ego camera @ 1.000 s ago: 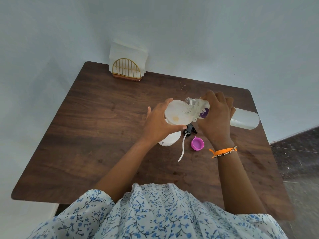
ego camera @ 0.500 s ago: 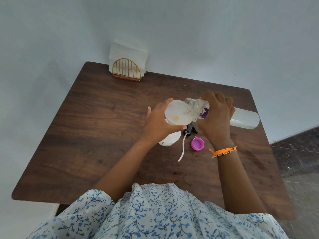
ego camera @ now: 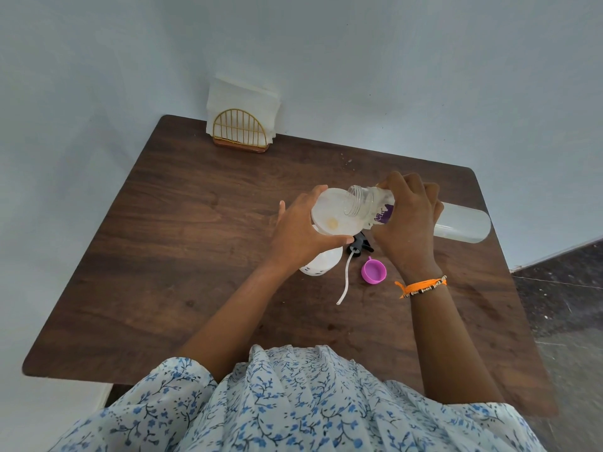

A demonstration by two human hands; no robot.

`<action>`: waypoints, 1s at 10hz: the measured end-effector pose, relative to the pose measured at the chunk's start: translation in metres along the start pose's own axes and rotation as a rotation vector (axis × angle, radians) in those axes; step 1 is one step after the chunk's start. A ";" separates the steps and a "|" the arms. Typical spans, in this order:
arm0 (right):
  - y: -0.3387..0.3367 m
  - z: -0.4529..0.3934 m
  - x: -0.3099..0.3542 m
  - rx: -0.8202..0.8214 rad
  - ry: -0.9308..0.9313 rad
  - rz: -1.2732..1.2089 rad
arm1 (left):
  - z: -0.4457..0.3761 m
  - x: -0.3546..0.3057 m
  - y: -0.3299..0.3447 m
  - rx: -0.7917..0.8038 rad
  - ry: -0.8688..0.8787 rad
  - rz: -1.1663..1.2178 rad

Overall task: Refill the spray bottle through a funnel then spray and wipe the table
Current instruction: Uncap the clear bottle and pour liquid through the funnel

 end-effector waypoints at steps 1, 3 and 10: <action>0.000 0.000 0.000 0.004 0.002 0.003 | 0.000 0.000 0.000 -0.001 -0.002 -0.004; 0.001 0.000 -0.001 -0.015 -0.001 0.006 | -0.001 0.000 0.000 -0.002 -0.001 0.002; 0.004 0.000 -0.002 -0.001 -0.010 0.017 | -0.001 0.000 -0.001 -0.008 0.016 -0.006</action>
Point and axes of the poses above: each hand's wrist, its own z-axis away from the middle knuckle, its own y-axis out of the palm, x = y × z, the point moved 4 cm from there along -z, towards the middle knuckle, and after that the axes turned 3 degrees about y, right-handed, at the moved point
